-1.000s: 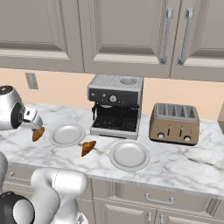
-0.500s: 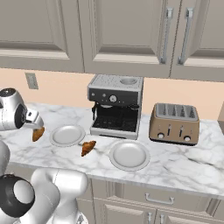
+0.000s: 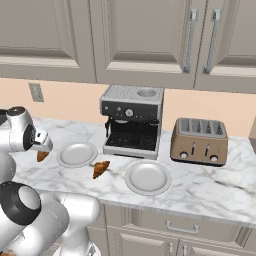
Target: Place the pastries on the plates.
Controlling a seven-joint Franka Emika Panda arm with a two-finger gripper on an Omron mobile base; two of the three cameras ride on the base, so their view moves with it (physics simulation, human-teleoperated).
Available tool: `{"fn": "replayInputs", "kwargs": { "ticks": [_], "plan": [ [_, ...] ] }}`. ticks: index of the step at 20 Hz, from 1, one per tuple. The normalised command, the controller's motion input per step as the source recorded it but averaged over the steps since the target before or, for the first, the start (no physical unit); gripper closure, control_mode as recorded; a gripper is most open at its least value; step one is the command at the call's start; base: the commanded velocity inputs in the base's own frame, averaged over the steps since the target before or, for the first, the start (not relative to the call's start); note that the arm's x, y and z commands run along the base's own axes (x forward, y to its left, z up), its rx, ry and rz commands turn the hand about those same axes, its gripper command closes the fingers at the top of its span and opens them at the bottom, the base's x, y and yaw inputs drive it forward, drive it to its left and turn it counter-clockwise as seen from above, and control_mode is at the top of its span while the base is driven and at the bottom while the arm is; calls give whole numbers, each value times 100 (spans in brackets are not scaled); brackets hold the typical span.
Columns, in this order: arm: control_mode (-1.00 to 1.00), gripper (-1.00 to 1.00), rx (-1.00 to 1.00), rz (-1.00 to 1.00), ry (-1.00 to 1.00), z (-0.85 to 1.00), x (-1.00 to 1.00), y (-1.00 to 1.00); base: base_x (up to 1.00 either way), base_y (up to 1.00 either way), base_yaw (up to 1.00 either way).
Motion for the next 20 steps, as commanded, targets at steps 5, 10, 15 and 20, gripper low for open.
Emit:
{"fn": "replayInputs", "kwargs": {
  "ticks": [5,10,15,20],
  "plan": [
    [-100,-100,0,0,0,-9,14,35,0,0,0],
    [-100,-100,0,0,2,-13,9,10,0,0,0],
    [-100,-100,0,-1,6,-13,14,2,0,0,0],
    [-100,-100,0,-4,3,-22,31,2,0,0,0]
  ]
}}
